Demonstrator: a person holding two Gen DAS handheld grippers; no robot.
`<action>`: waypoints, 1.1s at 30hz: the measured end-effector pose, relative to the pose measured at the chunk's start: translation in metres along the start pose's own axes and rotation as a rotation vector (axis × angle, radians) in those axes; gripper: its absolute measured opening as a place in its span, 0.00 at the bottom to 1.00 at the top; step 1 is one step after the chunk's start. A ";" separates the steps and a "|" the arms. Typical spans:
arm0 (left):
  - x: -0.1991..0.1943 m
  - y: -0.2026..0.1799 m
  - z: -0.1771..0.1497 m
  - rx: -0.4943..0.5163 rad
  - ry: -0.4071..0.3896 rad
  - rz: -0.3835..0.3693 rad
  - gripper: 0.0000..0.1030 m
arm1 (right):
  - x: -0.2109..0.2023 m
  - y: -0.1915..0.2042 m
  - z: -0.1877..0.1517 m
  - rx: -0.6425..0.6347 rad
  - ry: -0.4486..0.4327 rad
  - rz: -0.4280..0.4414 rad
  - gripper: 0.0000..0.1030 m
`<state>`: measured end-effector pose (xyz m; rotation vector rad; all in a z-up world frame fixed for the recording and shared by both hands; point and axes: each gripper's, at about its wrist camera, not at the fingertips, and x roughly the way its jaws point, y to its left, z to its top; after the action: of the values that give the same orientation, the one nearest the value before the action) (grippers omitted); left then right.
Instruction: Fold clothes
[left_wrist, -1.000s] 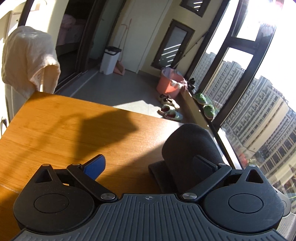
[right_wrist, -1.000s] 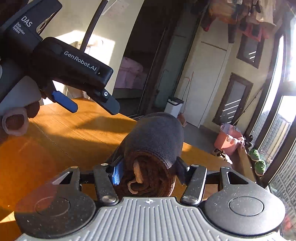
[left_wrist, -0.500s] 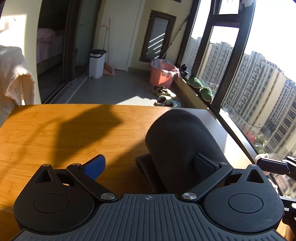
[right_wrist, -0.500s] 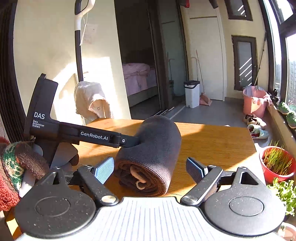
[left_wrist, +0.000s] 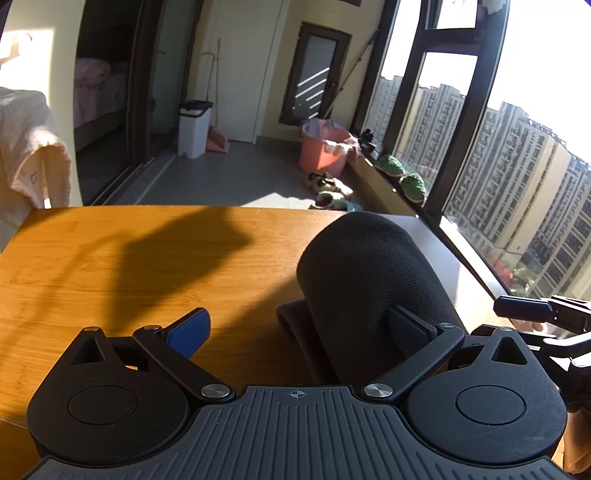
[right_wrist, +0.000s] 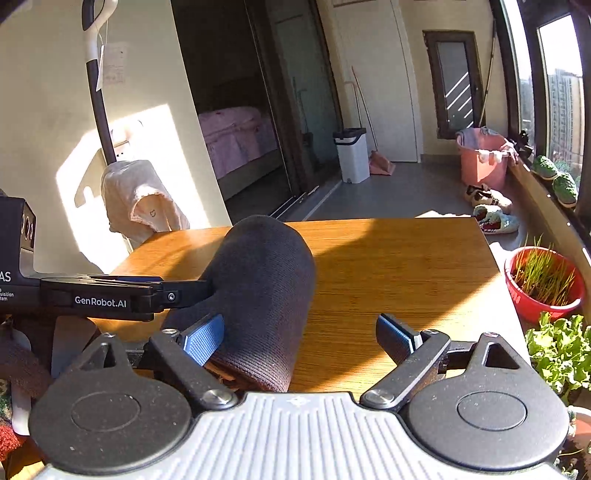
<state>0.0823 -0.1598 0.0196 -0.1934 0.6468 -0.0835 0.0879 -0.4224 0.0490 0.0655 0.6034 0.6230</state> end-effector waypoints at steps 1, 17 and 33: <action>0.000 0.000 0.000 -0.002 -0.001 -0.001 1.00 | 0.000 0.000 0.007 0.013 -0.021 0.001 0.88; -0.010 -0.007 -0.011 0.062 -0.025 0.001 1.00 | 0.037 -0.012 0.008 0.164 0.026 0.025 0.98; -0.007 -0.006 -0.011 0.134 -0.050 0.098 1.00 | 0.016 -0.003 -0.017 0.198 0.042 0.062 1.00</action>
<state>0.0697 -0.1662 0.0163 -0.0340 0.5977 -0.0275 0.0909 -0.4178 0.0255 0.2574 0.7045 0.6242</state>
